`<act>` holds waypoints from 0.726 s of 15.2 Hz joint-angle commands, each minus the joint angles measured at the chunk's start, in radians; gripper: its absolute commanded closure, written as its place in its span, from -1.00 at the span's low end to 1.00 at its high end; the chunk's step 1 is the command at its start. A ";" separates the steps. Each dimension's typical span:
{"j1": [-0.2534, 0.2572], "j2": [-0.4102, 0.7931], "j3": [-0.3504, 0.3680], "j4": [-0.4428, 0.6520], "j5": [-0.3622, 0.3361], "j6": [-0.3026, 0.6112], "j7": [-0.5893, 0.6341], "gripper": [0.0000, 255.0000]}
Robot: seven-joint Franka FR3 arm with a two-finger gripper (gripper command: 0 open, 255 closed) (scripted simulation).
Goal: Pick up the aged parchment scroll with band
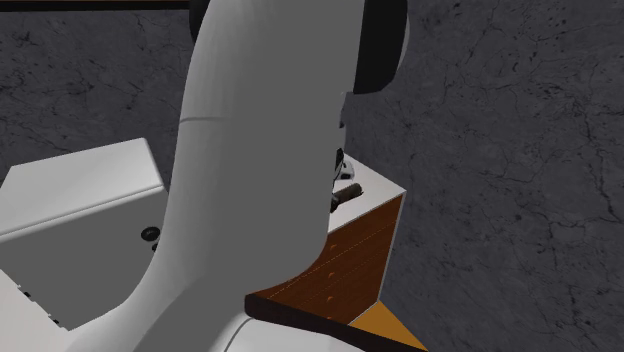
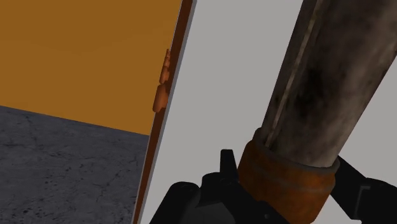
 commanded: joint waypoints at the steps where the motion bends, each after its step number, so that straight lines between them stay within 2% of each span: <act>1: 0.002 -0.025 -0.003 -0.009 -0.002 -0.016 0.004 1.00; 11: 0.011 -0.124 -0.016 -0.032 -0.014 -0.092 0.023 1.00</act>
